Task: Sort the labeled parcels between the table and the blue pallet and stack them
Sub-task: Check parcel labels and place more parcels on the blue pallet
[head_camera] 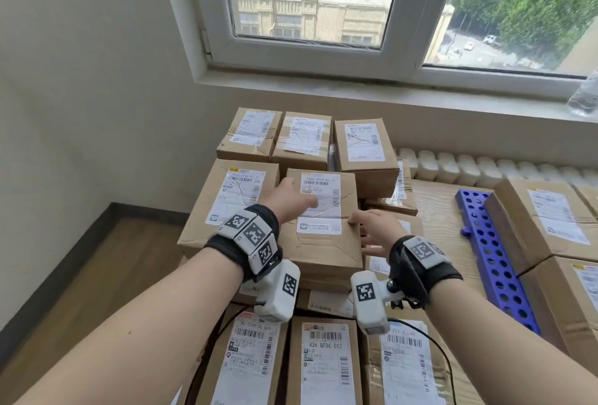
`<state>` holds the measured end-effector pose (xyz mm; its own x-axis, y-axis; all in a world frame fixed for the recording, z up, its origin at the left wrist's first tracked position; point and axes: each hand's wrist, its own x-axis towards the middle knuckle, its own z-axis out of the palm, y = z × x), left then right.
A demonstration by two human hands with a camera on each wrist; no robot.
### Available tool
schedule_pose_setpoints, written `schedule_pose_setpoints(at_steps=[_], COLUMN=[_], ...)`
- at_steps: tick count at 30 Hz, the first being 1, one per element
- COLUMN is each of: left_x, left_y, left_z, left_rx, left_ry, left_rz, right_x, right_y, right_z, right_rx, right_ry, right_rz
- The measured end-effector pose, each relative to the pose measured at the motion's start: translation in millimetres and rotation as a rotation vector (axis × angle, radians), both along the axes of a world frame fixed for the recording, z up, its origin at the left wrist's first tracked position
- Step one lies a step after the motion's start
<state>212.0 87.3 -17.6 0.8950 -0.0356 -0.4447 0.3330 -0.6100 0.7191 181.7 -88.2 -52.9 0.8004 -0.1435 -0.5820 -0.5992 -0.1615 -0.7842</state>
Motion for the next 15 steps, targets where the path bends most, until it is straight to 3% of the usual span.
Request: schedule_pose_setpoints(at_steps=[15], left_x=[-6], left_y=[-18], left_z=[-4], left_rx=[0.048], left_ry=[0.017], left_rz=[0.086], right_x=[-10], right_y=[-13], right_z=[3], right_rx=[0.123], right_ry=[0.036], right_rz=[-0.040])
